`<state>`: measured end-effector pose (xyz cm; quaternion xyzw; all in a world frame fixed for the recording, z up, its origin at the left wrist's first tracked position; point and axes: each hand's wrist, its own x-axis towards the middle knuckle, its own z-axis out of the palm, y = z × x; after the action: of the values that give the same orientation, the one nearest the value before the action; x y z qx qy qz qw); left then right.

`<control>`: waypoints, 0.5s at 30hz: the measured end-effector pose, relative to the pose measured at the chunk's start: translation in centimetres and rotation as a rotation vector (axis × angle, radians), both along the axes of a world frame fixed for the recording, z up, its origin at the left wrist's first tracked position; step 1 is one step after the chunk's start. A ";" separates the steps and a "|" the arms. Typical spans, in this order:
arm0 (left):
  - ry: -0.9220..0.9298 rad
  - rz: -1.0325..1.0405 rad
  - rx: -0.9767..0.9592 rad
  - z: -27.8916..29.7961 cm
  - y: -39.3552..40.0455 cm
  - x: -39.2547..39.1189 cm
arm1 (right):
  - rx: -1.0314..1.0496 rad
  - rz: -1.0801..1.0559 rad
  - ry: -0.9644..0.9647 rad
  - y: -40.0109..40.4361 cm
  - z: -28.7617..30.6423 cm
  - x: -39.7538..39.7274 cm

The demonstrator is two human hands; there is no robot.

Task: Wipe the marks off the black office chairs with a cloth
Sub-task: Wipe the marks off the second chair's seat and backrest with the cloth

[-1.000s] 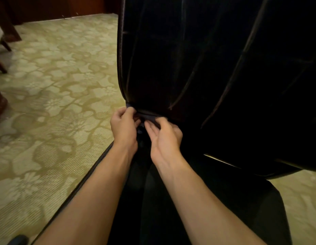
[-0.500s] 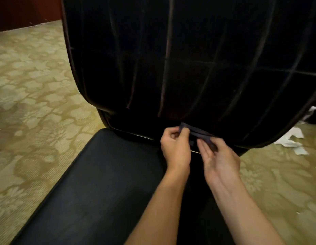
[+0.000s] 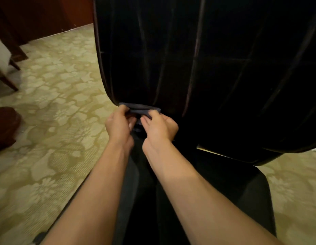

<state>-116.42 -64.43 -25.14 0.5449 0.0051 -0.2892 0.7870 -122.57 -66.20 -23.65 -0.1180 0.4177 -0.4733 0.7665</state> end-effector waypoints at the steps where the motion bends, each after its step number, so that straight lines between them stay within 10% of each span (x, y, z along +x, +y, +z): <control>1: 0.030 -0.010 -0.010 -0.4 -0.6 -1.2 | -0.001 -0.021 0.019 -0.3 -0.2 -1.2; 15: 0.167 -0.514 0.074 -3.9 -5.0 -27.9 | -0.117 -0.400 0.265 -2.4 -1.7 -29.7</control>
<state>-144.32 -69.41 -29.03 0.5309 -0.0581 -0.5230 0.6643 -152.31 -68.62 -25.39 -0.1380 0.5015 -0.6193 0.5881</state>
